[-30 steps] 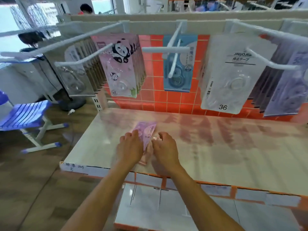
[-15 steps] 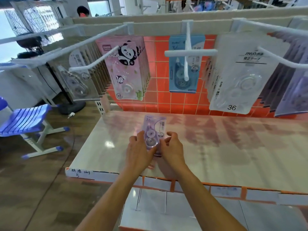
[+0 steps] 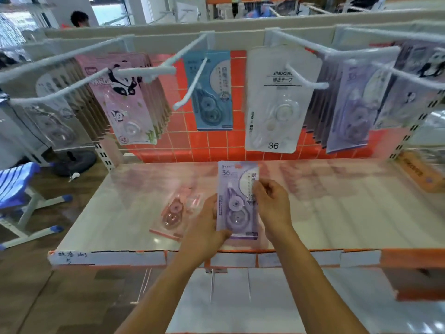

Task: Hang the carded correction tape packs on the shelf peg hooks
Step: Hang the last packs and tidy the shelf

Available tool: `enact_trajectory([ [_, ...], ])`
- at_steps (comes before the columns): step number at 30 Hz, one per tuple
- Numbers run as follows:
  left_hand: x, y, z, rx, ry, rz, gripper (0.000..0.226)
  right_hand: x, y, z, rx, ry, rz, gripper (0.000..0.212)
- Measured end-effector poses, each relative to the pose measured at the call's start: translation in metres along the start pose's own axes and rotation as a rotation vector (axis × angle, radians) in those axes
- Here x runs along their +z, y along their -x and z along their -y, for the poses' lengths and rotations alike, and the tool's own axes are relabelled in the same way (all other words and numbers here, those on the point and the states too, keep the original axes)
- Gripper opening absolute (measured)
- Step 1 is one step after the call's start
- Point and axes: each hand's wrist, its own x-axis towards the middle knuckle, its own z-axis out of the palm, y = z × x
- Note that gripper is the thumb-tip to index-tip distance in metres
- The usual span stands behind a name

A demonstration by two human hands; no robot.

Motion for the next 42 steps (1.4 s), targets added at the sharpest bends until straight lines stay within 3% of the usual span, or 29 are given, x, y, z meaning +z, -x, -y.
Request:
enact_trajectory([
  [11,0.057,0.006,-0.058,0.203,0.063,0.054,0.070,-0.086,-0.001,0.019,-0.150,-0.135,-0.174,0.027],
  [22,0.083,-0.002,-0.110,0.402,0.054,-0.122,0.068,-0.137,0.005,0.061,-0.323,-0.239,-0.283,0.023],
  [28,0.091,-0.003,-0.134,0.472,0.122,-0.154,0.062,-0.158,0.013,0.083,-0.487,-0.276,-0.308,0.021],
  [35,0.097,-0.001,-0.164,0.604,0.119,-0.187,0.073,-0.179,0.011,0.099,-0.610,-0.315,-0.366,0.017],
  [42,0.104,-0.007,-0.182,0.642,0.148,-0.174,0.059,-0.191,0.004,0.112,-0.665,-0.323,-0.382,0.018],
])
